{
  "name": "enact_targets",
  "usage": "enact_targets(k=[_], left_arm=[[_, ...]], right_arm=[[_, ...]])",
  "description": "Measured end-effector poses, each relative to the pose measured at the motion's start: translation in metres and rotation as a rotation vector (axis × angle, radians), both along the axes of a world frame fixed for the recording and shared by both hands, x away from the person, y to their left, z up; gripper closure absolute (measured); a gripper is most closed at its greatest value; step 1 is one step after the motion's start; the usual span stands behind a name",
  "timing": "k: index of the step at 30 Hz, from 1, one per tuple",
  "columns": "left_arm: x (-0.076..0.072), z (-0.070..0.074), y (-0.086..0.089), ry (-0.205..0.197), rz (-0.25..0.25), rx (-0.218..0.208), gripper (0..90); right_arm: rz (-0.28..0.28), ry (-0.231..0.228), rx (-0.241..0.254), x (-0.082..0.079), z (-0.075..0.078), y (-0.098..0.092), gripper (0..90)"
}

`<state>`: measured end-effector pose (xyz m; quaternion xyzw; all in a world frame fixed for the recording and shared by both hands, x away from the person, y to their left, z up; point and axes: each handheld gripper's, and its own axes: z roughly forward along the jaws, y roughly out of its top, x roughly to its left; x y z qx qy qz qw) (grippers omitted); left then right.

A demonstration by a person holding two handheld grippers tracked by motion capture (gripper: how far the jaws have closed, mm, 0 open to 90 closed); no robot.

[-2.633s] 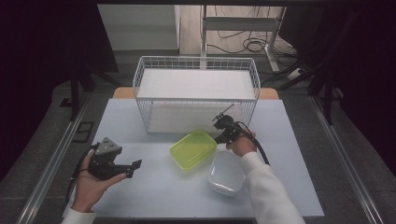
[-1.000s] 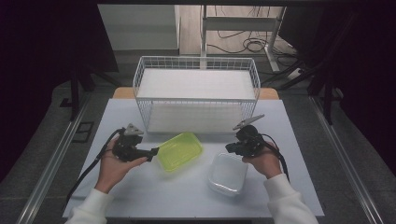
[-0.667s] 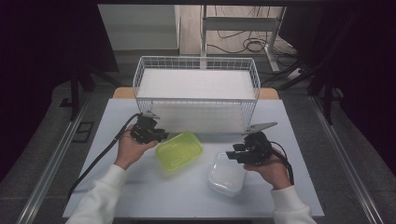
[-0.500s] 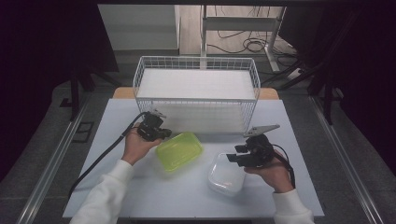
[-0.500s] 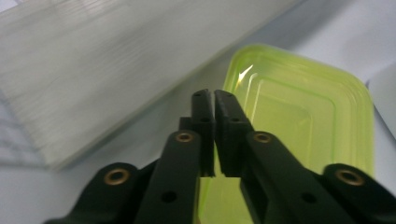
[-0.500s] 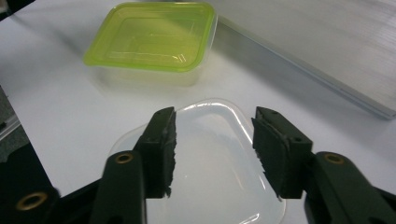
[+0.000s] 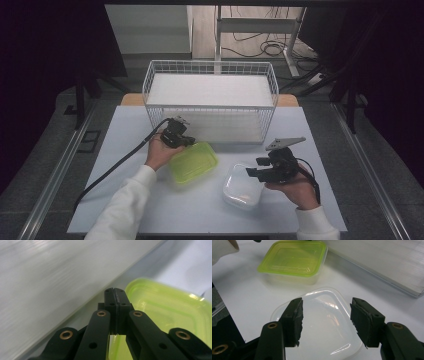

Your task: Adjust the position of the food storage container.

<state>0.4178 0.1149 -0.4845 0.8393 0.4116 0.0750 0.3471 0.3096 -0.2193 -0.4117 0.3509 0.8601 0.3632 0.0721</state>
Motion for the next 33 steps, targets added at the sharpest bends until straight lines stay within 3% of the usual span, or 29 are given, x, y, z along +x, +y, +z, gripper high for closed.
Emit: enact_targets(k=[3, 6, 8, 11, 17, 20, 23, 26, 27, 29, 31, 32, 33], left_arm=[[0.003, 0.0, -0.004, 0.001, -0.017, 0.036, 90.0], [0.005, -0.001, -0.007, 0.004, -0.034, 0.044, 90.0], [0.006, -0.006, -0.012, 0.028, -0.053, 0.038, 90.0], [0.004, -0.01, -0.016, 0.032, -0.088, 0.036, 90.0], [-0.004, -0.005, -0.019, 0.035, -0.139, -0.001, 90.0], [-0.006, -0.002, -0.016, 0.014, -0.133, 0.047, 90.0], [-0.011, 0.003, -0.015, -0.004, -0.121, 0.034, 90.0], [-0.03, 0.018, -0.013, -0.038, -0.141, 0.014, 90.0], [-0.03, 0.018, -0.013, -0.038, -0.141, 0.014, 90.0], [-0.044, 0.026, -0.011, -0.049, -0.174, 0.024, 90.0], [-0.065, 0.031, -0.013, -0.047, -0.206, 0.035, 90.0], [-0.065, 0.031, -0.013, -0.047, -0.206, 0.035, 90.0], [-0.075, 0.031, -0.013, -0.038, -0.221, 0.025, 90.0]], right_arm=[[-0.006, 0.003, 0.004, 0.0, -0.002, -0.001, 43.4], [-0.01, 0.008, 0.004, 0.001, -0.003, -0.003, 43.4], [-0.013, 0.011, 0.008, 0.001, -0.003, -0.003, 43.4], [-0.012, 0.009, 0.007, 0.001, -0.003, -0.004, 43.4], [-0.018, 0.014, 0.01, 0.002, -0.004, -0.006, 43.4], [-0.017, 0.017, 0.007, 0.002, -0.006, -0.005, 43.4], [-0.022, 0.019, 0.01, 0.003, -0.007, -0.006, 43.4], [-0.025, 0.021, 0.012, 0.004, -0.007, -0.008, 43.4], [-0.027, 0.022, 0.013, 0.004, -0.008, -0.008, 43.4], [-0.034, 0.026, 0.013, 0.004, -0.008, -0.009, 43.4], [-0.031, 0.025, 0.013, 0.003, -0.008, -0.009, 43.4], [-0.031, 0.025, 0.013, 0.003, -0.008, -0.009, 43.4], [-0.03, 0.025, 0.012, 0.002, -0.009, -0.009, 43.4]])
